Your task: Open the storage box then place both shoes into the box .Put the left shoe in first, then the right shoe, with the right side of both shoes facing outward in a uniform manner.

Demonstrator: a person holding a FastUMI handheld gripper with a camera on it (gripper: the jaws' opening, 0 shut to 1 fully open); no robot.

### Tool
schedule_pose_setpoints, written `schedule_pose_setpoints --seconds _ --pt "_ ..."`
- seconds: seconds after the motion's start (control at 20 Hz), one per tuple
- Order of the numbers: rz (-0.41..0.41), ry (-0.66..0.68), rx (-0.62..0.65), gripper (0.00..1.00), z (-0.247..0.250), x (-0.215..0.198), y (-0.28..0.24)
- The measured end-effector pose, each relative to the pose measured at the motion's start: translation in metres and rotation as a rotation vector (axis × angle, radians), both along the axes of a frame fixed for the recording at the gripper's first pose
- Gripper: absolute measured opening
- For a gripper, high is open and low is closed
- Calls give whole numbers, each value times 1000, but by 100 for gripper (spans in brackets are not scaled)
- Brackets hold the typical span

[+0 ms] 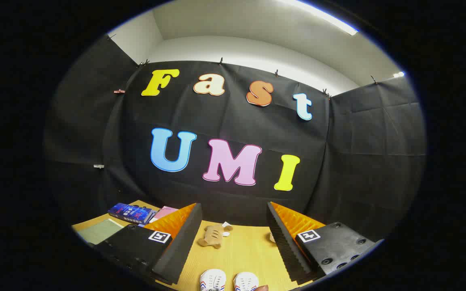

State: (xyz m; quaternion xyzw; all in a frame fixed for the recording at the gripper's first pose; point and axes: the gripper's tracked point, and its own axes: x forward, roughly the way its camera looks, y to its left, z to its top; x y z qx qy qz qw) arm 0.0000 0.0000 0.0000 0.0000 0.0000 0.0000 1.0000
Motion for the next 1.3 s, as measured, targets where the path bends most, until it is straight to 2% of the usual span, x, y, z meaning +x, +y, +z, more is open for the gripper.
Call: schedule_pose_setpoints --seconds 0.95,1.1,1.3 --pt "4 1 -29 97 -4 -4 4" --pt "41 9 -28 97 -7 0 13" --pt "147 55 21 97 -21 5 37"
